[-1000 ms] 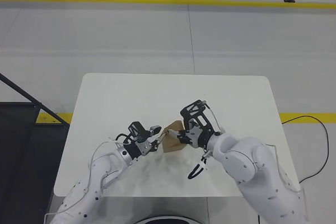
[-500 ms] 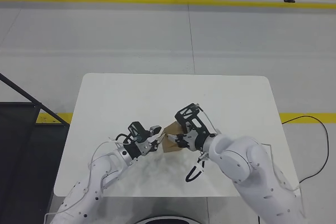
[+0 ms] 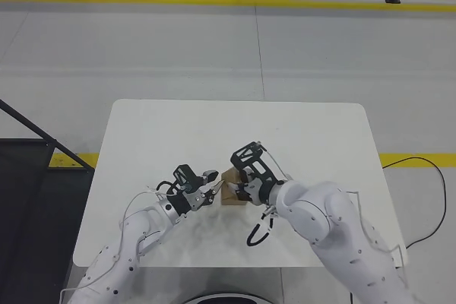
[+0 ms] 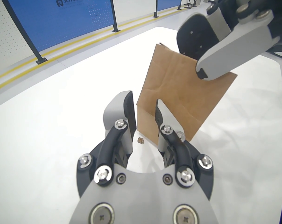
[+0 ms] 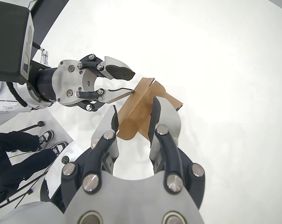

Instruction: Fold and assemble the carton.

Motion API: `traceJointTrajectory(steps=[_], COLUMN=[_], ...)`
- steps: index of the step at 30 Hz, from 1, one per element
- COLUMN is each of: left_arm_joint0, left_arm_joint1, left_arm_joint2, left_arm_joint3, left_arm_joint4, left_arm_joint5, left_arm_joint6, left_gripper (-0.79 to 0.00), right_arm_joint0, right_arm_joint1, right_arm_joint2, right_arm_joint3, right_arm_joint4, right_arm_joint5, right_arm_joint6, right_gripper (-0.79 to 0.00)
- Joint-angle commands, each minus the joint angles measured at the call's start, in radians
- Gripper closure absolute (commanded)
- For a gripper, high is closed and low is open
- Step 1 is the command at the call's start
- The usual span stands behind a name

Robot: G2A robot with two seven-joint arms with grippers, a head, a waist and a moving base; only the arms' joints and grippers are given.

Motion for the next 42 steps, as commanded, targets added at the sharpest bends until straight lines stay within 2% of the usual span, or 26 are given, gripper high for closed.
traceJointTrajectory(steps=[1, 8, 14, 17, 25, 29, 42], left_arm_joint0=[0.000, -0.002, -0.002, -0.003, -0.002, -0.001, -0.001], left_arm_joint1=[0.000, 0.000, 0.000, 0.000, 0.000, 0.000, 0.001], left_arm_joint2=[0.000, 0.001, 0.003, 0.003, 0.003, 0.003, 0.002], left_arm_joint3=[0.000, 0.001, 0.002, 0.003, 0.003, 0.002, 0.004], left_arm_joint4=[0.000, 0.001, 0.004, 0.004, 0.007, 0.007, 0.009], left_arm_joint5=[-0.002, -0.004, -0.006, -0.006, -0.008, -0.008, -0.010], left_arm_joint6=[0.001, 0.005, 0.013, 0.014, 0.019, 0.020, 0.025], left_gripper=[-0.317, -0.317, -0.317, -0.320, -0.320, -0.323, -0.326], right_arm_joint0=[0.007, 0.027, 0.041, 0.048, 0.059, 0.060, 0.059], right_arm_joint1=[-0.002, -0.009, -0.015, -0.019, -0.026, -0.029, -0.041], right_arm_joint2=[-0.004, -0.018, -0.035, -0.042, -0.050, -0.052, -0.062], right_arm_joint3=[0.006, 0.020, 0.028, 0.034, 0.047, 0.049, 0.052], right_arm_joint4=[-0.002, -0.004, -0.022, -0.023, -0.024, -0.026, -0.028], right_arm_joint5=[0.004, 0.015, 0.030, 0.035, 0.037, 0.042, 0.083], right_arm_joint6=[0.007, 0.030, 0.043, 0.046, 0.049, 0.053, 0.055], right_gripper=[-0.336, -0.339, -0.311, -0.222, -0.139, 0.000, 0.000])
